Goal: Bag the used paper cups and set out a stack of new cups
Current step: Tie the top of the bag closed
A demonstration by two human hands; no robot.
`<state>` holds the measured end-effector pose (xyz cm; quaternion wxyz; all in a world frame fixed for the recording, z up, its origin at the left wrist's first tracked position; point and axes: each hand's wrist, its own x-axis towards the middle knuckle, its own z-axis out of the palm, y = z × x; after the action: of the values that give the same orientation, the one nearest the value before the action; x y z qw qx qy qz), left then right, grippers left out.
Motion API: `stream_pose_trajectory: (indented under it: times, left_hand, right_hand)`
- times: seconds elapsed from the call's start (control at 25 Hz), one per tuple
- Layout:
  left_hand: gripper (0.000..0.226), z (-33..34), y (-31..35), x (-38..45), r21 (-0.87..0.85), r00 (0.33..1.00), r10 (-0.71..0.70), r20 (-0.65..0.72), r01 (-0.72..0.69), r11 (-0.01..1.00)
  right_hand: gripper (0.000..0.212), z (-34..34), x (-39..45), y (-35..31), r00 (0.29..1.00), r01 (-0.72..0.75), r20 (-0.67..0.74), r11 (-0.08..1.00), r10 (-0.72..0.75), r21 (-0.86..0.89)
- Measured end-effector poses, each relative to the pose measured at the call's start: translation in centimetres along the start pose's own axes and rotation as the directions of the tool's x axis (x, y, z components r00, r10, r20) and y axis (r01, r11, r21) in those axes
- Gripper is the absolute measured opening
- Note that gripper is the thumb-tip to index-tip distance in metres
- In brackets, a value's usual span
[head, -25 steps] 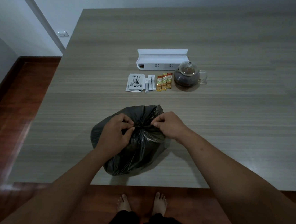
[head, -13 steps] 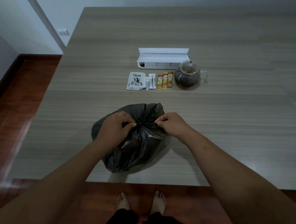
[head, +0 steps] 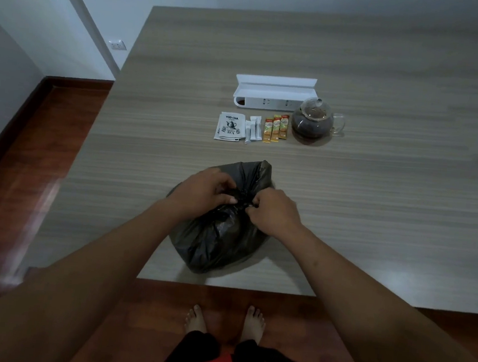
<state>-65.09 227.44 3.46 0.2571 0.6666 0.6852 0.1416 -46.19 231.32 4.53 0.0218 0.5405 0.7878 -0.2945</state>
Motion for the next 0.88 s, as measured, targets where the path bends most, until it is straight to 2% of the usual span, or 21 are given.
stream_pose_trajectory:
  times: [0.12,0.24,0.36,0.44,0.64,0.76,0.88]
  left_hand:
    - [0.032,0.4,-1.9,-1.9,-0.129,0.991,-0.117,-0.057,0.109,0.986]
    - [0.019,0.9,-2.8,-3.5,-0.145,0.985,-0.147,-0.088,0.134,0.980]
    - [0.006,1.2,-2.6,-4.4,-0.211,0.958,-0.205,-0.198,0.163,0.964]
    - [0.008,1.2,-2.7,-5.0,-0.218,0.937,-0.241,-0.253,0.187,0.958]
    - [0.014,-1.3,-4.8,-8.1,-0.374,0.822,-0.397,-0.409,0.246,0.894]
    - [0.011,-3.9,-6.8,-10.8,-0.410,0.760,-0.450,-0.469,0.263,0.873]
    - [0.010,-6.4,-9.9,-14.6,-0.417,0.708,-0.486,-0.512,0.290,0.861]
  right_hand:
    - [0.020,-0.2,0.2,0.0,0.996,0.020,-0.081,1.000,-0.021,-0.007]
    - [0.020,-0.2,0.8,-0.2,0.992,0.061,-0.105,0.998,-0.064,-0.028]
    - [0.022,0.0,1.1,-1.5,0.988,0.083,-0.121,0.993,-0.092,-0.079]
    - [0.023,0.0,1.1,-2.8,0.983,0.091,-0.149,0.990,-0.107,-0.107]
    - [0.022,0.2,1.5,-8.2,0.964,0.203,-0.153,0.973,-0.218,-0.110]
    - [0.034,1.1,2.1,-12.5,0.949,0.280,-0.120,0.955,-0.290,-0.098]
    - [0.035,3.4,2.4,-17.3,0.932,0.346,-0.080,0.935,-0.352,-0.081]
